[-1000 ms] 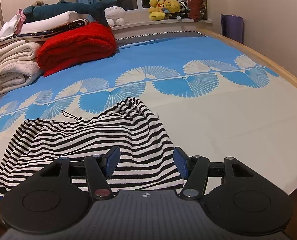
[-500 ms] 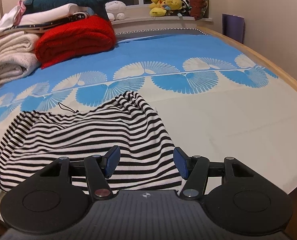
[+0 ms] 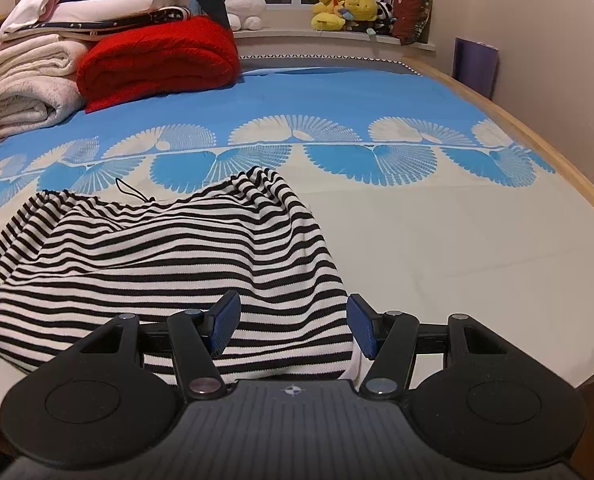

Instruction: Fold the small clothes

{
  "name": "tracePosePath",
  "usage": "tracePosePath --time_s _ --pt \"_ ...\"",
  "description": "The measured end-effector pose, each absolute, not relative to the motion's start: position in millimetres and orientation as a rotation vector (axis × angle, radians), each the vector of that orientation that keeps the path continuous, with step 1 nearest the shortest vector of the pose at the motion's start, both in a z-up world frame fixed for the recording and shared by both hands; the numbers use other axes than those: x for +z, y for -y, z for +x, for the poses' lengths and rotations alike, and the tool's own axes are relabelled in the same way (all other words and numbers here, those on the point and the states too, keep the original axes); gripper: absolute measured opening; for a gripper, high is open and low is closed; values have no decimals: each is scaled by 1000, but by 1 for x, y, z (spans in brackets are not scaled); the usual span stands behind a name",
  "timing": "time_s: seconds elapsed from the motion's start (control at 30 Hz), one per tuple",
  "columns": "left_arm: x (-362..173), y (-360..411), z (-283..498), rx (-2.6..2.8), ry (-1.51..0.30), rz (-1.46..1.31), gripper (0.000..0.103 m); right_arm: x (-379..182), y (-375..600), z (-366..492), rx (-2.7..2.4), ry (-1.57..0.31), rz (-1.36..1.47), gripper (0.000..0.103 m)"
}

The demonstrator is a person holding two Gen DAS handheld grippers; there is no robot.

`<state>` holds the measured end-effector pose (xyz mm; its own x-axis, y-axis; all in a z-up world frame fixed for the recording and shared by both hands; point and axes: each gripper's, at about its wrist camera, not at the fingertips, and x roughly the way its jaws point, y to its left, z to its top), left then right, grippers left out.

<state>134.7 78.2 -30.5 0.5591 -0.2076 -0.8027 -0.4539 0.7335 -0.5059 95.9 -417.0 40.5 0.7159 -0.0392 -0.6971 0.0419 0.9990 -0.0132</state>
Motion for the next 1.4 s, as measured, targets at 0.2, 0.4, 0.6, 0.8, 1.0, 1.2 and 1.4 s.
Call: tracePosePath --time_s 0.2,0.4,0.6,0.8,1.0,1.2,1.4 --pt "-4 -85 120 158 -913 -756 10 40 416 93 -42 -769 -11 61" --pt "-2 -97 119 304 -931 -668 10 40 420 95 -43 -770 -8 61" --pt "5 -84 120 303 -935 -506 10 42 422 98 -50 -764 -5 61" --pt "63 -20 131 174 -840 -194 10 58 445 100 -134 -748 110 61" --pt "123 124 138 -125 -693 19 6 65 475 102 -155 -726 195 61" --pt "88 283 129 -420 -689 184 5 72 503 98 -191 -687 279 61" --pt "4 338 126 -696 -1070 184 11 70 522 98 -202 -691 352 61"
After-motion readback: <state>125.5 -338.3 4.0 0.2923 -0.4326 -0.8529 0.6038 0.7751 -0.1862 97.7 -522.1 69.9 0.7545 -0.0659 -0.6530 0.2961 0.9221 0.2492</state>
